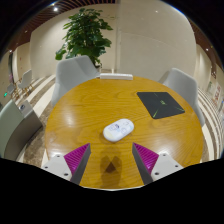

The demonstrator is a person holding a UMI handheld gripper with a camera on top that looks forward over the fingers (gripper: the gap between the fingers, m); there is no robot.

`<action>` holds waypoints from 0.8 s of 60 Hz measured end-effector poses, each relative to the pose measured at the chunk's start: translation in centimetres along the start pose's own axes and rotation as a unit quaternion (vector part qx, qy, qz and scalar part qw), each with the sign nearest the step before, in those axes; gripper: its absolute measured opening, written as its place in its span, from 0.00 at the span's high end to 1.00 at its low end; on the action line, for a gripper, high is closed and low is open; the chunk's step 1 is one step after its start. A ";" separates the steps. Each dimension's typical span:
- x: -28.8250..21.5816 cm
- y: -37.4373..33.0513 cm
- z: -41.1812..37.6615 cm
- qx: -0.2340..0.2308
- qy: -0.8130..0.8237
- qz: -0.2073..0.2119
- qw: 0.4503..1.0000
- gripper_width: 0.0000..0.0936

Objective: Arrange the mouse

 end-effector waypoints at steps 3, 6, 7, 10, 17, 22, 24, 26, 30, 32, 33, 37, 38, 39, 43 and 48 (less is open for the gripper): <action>-0.4 1.2 -0.1 0.003 0.002 0.001 1.000 0.07; -0.8 3.0 -0.1 0.004 0.003 0.003 1.000 0.07; -0.9 3.3 -0.1 0.004 0.003 0.003 1.000 0.07; -1.4 4.6 -0.2 0.006 0.003 0.004 1.000 0.07; -2.2 7.2 0.0 0.010 0.007 -0.002 1.000 0.07; -3.1 8.8 0.3 0.012 0.005 0.002 1.000 0.06; -3.5 9.2 0.3 0.009 0.004 0.004 1.000 0.07; -3.9 9.6 0.2 0.008 0.003 0.005 1.000 0.07; -4.5 10.4 0.0 0.003 0.001 0.007 1.000 0.07; -4.8 10.8 -0.1 0.002 0.000 0.008 1.000 0.10; -4.9 11.0 -0.1 0.001 0.000 0.009 1.000 0.12; -5.3 11.2 -0.4 -0.003 -0.001 0.009 1.000 0.24; -5.4 11.3 -0.5 -0.004 0.000 0.009 1.000 0.30; -5.4 11.4 -0.5 -0.004 0.000 0.009 1.000 0.36; -5.6 11.6 -0.6 -0.002 -0.003 0.009 1.000 0.49; -5.8 11.7 -0.8 -0.003 -0.018 0.008 1.000 0.54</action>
Point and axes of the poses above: the point between the fingertips, and its own axes, seen from behind it with the camera up: z to the right, x down, y forward, the way the camera looks, the point moved 3 cm from there along -y, backward, against the way the camera looks, and after that the axes turned 1 degree about y, right-handed, at the moved point
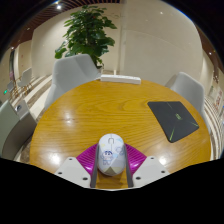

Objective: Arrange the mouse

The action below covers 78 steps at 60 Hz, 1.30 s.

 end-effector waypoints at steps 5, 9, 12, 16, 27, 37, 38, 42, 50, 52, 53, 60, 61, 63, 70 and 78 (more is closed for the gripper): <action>-0.3 -0.7 -0.5 -0.010 -0.002 -0.006 1.000 0.59; -1.5 -1.7 -0.5 -0.011 -0.014 0.003 1.000 0.59; -2.9 -2.8 -0.3 -0.010 -0.018 0.014 1.000 0.60; -5.5 -3.9 0.3 -0.016 -0.010 0.026 0.999 0.59; -14.8 -5.2 6.7 -0.003 0.012 0.075 0.997 0.60; -18.8 -1.1 16.4 0.027 0.027 0.091 0.995 0.59; -18.6 -0.5 17.3 0.030 0.029 0.088 0.995 0.59; -17.7 2.1 21.0 0.043 0.026 0.073 0.996 0.60; -14.2 7.0 26.0 0.043 0.048 0.034 0.997 0.59; -13.3 8.2 26.8 0.043 0.053 0.023 0.997 0.59; -12.8 8.6 27.2 0.043 0.055 0.018 0.997 0.59; -9.8 10.6 28.5 0.037 0.071 -0.009 0.997 0.56; -9.5 10.3 28.5 0.035 0.073 -0.012 0.997 0.55; -9.0 10.7 28.7 0.031 0.078 -0.018 0.996 0.53; -9.0 10.8 28.5 0.017 0.078 -0.013 0.997 0.42; -9.6 9.4 28.6 0.020 0.076 -0.010 0.997 0.08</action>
Point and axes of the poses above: the point between the fingertips, and its own axes, seen from behind it with the camera up: z to the right, x down, y forward, the way the camera looks, the point moved 3 cm from there along -y, backward, against the way the camera looks, and after that the axes turned 1 degree about y, right-handed, at the moved point
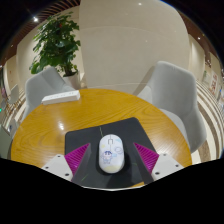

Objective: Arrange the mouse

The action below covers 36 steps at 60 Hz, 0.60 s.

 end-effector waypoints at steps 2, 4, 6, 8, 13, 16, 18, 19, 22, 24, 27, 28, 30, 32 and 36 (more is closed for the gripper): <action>-0.5 -1.5 0.0 0.002 0.000 0.005 1.000 0.08; -0.9 -2.8 -0.1 0.002 -0.001 0.010 1.000 0.08; -1.2 -4.4 -0.4 0.003 -0.003 0.012 1.000 0.08; -1.3 -6.2 -0.7 0.005 -0.003 0.013 1.000 0.08; -1.0 -11.3 -2.4 0.002 -0.001 0.015 1.000 0.08; -0.5 -14.7 -3.8 -0.007 -0.005 0.020 1.000 0.08; 0.2 -16.5 -4.4 -0.009 -0.006 0.023 1.000 0.08; 0.5 -17.5 -4.9 -0.010 -0.006 0.025 1.000 0.08; 1.9 -20.5 -6.2 -0.015 -0.006 0.028 0.999 0.08; 2.8 -22.2 -7.2 -0.019 -0.010 0.029 0.999 0.08; 4.4 -24.4 -8.0 -0.020 -0.016 0.028 0.999 0.08; 4.9 -24.6 -8.0 -0.021 -0.018 0.029 0.999 0.09; 5.7 -25.6 -8.6 -0.020 -0.022 0.029 0.999 0.09; 6.5 -26.5 -8.9 -0.017 -0.022 0.028 0.999 0.08; 7.9 -27.8 -9.6 -0.013 -0.021 0.027 0.999 0.09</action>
Point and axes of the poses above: the point between the fingertips, and its own axes, seen from behind it with the camera up: z to the right, x down, y forward, the way the camera looks, the point moved 3 cm from there along -y, backward, against the way the camera looks, and after that the axes turned 1 degree about y, right-handed, at the moved point
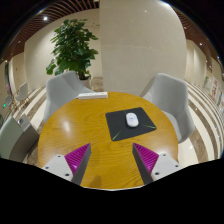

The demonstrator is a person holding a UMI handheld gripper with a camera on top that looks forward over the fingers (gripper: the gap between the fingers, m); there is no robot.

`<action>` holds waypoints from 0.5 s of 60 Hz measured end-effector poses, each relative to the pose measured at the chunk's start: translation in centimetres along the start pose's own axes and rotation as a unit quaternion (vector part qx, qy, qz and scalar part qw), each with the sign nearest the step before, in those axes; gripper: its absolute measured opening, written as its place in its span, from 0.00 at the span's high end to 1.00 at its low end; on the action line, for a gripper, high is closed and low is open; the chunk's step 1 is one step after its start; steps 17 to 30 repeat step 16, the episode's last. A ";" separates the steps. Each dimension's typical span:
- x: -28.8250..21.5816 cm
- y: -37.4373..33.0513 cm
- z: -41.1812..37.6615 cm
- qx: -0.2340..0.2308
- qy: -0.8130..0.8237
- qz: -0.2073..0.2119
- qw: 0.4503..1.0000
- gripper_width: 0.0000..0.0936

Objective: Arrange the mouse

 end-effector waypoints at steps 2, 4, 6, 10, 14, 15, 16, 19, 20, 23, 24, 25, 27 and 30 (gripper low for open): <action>0.6 -0.6 -0.2 0.003 0.002 0.000 1.000 0.08; 1.0 -0.9 -0.3 0.008 0.005 -0.001 1.000 0.08; 1.5 -1.2 -0.3 0.015 0.009 -0.005 1.000 0.09; 2.3 -1.6 -0.4 0.024 0.016 -0.008 1.000 0.09; 2.7 -1.8 -0.7 0.027 0.022 -0.010 0.999 0.08; 2.8 -1.9 -0.8 0.028 0.023 -0.012 0.999 0.09; 2.9 -2.0 -0.9 0.028 0.024 -0.013 0.999 0.09; 2.9 -2.0 -0.9 0.028 0.024 -0.013 0.999 0.09; 2.9 -2.0 -0.9 0.028 0.024 -0.013 0.999 0.09; 2.9 -2.0 -0.9 0.028 0.024 -0.013 0.999 0.09; 2.9 -2.0 -0.9 0.028 0.024 -0.013 0.999 0.09; 2.9 -2.0 -0.9 0.028 0.024 -0.013 0.999 0.09; 2.9 -2.0 -0.9 0.028 0.024 -0.013 0.999 0.09; 2.9 -2.0 -0.9 0.028 0.024 -0.013 0.999 0.09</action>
Point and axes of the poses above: the point between the fingertips, and its own axes, seen from behind it with the camera up: z to the right, x down, y forward, the way the camera looks, the point moved 3 cm from there along -y, backward, against the way the camera looks, and after that the axes turned 1 degree about y, right-handed, at the moved point
